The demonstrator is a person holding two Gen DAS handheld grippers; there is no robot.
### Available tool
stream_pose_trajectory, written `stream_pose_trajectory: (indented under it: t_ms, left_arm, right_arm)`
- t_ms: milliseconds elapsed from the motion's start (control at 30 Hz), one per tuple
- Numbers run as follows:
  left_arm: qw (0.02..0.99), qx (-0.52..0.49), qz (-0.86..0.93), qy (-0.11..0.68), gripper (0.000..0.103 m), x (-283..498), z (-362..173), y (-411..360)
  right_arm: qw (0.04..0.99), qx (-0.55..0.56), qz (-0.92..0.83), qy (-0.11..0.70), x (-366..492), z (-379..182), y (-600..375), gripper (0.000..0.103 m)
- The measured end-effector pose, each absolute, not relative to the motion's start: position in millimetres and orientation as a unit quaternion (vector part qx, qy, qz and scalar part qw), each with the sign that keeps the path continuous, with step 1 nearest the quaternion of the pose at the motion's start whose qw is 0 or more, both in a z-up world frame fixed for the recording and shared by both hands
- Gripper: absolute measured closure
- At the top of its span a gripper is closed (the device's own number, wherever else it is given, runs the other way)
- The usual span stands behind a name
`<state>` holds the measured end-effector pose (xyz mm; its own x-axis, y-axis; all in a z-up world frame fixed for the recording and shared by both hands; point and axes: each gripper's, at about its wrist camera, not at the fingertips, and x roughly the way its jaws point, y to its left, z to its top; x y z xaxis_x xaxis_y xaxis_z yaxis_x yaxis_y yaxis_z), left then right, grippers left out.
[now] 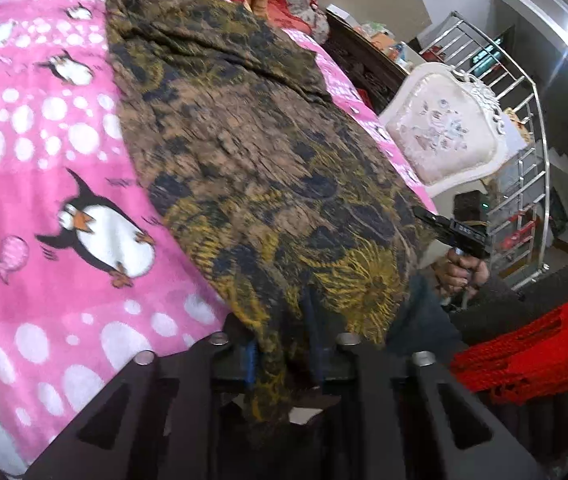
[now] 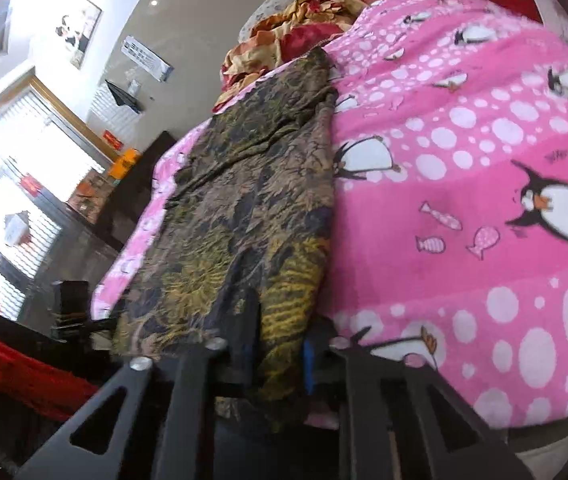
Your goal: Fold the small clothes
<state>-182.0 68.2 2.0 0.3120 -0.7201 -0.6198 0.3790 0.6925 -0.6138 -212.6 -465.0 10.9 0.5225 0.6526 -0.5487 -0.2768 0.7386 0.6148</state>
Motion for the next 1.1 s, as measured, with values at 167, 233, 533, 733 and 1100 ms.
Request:
stream_pose_trajectory:
  t_ms: [167,233,533,733,1100]
  left_arm:
    - [0.803,-0.209,-0.339,0.442,0.103,-180.7,23.1,88.0]
    - [0.808,-0.220,-0.343,0.426,0.103,-180.0,32.7,93.1]
    - [0.818,-0.219,-0.385,0.367,0.103,-200.8,77.0,113.3]
    - [0.813,-0.253,-0.409,0.329,0.103,-224.2,105.4,145.8]
    - [0.794,-0.240,-0.435,0.350,0.103,-212.8,104.5,128.9]
  right_arm:
    - [0.846,0.233,0.290,0.382,-230.7,31.0,-464.8,0.096]
    - [0.846,0.246,0.306,0.362,-240.2,43.1,-469.0,0.097]
    - [0.850,0.247,0.355,0.302,-279.8,95.8,-457.9,0.098]
    - [0.847,0.253,0.371,0.285,-311.4,116.6,-472.1,0.098]
    - [0.836,0.290,0.377,0.275,-314.0,108.6,-487.7,0.098]
